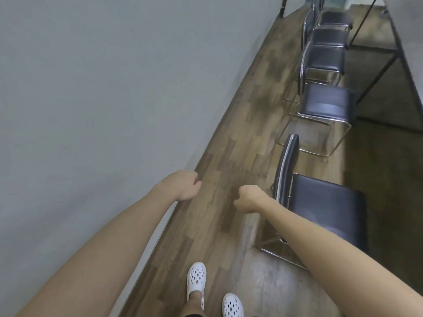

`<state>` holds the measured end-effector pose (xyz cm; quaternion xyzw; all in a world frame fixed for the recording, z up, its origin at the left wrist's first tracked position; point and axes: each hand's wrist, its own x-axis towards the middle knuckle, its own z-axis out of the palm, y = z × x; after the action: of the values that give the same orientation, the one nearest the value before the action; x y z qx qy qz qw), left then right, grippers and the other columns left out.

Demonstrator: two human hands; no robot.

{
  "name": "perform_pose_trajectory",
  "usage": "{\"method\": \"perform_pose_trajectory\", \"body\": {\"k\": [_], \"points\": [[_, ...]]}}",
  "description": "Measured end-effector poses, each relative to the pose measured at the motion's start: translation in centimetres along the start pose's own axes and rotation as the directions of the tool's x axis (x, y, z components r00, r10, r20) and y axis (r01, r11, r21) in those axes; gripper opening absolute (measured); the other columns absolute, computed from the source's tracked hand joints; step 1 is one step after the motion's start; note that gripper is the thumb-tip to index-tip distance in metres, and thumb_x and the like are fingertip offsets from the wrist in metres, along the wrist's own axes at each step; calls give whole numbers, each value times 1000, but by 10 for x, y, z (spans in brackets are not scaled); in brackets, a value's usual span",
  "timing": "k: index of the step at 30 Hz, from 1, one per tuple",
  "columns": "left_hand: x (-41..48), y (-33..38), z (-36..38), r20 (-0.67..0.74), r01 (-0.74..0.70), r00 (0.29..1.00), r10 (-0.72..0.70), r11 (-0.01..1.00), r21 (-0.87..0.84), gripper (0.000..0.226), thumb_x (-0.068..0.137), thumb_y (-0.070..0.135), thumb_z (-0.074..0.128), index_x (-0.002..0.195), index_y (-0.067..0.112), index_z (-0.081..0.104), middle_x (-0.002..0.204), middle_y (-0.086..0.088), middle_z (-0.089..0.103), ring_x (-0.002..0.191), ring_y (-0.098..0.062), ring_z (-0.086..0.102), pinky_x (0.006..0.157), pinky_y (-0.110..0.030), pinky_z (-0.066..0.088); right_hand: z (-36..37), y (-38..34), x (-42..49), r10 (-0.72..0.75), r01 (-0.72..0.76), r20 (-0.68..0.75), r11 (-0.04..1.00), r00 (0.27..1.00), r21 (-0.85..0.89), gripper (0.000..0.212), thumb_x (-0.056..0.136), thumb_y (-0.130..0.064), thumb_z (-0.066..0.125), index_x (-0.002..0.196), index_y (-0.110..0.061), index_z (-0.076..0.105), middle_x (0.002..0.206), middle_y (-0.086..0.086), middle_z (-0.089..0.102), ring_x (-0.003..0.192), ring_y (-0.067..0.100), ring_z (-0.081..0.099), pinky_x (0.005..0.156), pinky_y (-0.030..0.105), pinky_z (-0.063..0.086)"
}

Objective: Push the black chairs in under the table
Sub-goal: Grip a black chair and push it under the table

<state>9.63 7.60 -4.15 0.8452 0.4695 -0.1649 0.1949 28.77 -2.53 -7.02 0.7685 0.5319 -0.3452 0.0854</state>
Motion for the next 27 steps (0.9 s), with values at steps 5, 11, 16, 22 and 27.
{"method": "perform_pose_trajectory", "body": {"k": [5,11,16,22,27], "points": [[45,3,-5,29,-131,991,129,988,83,37,98,36,31,104,10,56,104,-12,62,91,-28,56,74,-35,45,3,12,21,128,-129,24,989,991,67,31,90,-23,46,110,-4,61,113,13,63,102,29,62,76,30,48],[85,5,-6,132,-309,948,288,932,191,45,91,37,48,125,9,49,122,-13,58,108,-32,58,86,-40,51,8,18,40,249,-256,58,948,967,191,20,84,-15,43,87,-5,59,99,14,65,78,27,60,66,27,46],[118,13,-2,211,-453,887,410,859,240,48,86,36,53,125,9,48,125,-13,57,111,-32,57,86,-42,52,16,27,44,338,-339,51,903,940,264,13,86,-17,45,81,-9,53,92,11,62,72,23,52,60,27,43],[155,37,-1,278,-554,827,489,791,258,51,83,34,54,127,11,47,120,-10,57,106,-31,58,82,-42,52,28,51,37,478,-446,6,815,878,371,11,81,-15,44,70,-13,46,74,3,52,68,22,52,48,24,35],[186,70,1,338,-632,770,542,719,289,55,81,32,56,132,12,46,123,-9,56,110,-29,56,85,-38,50,33,83,32,550,-506,30,742,834,439,13,79,-16,46,66,-12,43,72,6,51,75,29,53,62,26,42]]}}
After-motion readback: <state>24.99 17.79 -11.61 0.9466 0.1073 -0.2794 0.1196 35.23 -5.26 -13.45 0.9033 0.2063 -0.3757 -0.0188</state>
